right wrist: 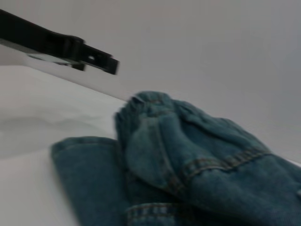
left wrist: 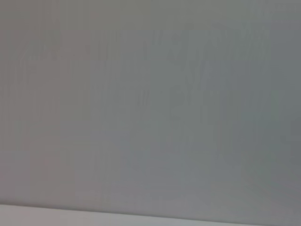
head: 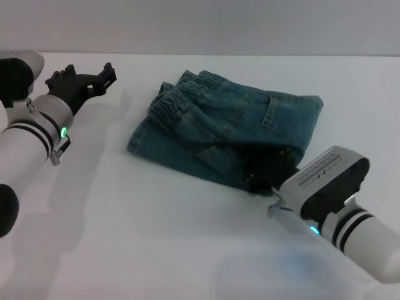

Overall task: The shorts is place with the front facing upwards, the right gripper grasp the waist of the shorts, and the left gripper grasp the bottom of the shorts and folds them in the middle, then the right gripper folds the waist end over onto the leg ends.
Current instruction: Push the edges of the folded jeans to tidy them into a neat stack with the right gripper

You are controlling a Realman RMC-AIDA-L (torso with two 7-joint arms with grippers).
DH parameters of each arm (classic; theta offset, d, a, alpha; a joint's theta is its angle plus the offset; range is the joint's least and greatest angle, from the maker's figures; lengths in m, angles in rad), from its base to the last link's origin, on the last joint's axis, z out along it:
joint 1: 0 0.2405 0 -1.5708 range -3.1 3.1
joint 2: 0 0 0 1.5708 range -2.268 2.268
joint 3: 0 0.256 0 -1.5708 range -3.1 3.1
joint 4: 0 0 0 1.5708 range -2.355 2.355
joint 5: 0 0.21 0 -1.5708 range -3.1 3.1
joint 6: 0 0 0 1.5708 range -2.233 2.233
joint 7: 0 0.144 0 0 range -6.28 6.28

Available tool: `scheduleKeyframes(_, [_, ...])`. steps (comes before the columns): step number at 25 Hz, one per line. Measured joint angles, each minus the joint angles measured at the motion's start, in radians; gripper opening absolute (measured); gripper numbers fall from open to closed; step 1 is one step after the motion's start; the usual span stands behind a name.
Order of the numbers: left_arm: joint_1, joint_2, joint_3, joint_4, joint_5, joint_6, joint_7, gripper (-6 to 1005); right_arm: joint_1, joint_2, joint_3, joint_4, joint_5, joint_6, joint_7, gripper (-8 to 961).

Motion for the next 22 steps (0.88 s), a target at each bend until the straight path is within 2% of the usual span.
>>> scheduleKeyframes(5, [0.0,0.0,0.004,0.0,0.0,-0.001,0.0,827,0.001,-0.002,0.049,0.039,0.002,-0.012,-0.002,-1])
scheduleKeyframes(13, [-0.008,0.0,0.009,-0.005,0.004,-0.004,0.0,827,0.032,-0.005,0.066,0.104,0.001,-0.02,-0.002,0])
scheduleKeyframes(19, [0.002,0.0,0.024,-0.002,0.008,0.022,0.0,827,-0.011,0.001,0.056,0.001,-0.067,-0.009,-0.007,0])
scheduleKeyframes(22, [0.03,-0.003,0.048,-0.002,0.002,0.128,0.0,827,-0.037,0.005,0.044,-0.061,-0.164,0.023,-0.007,0])
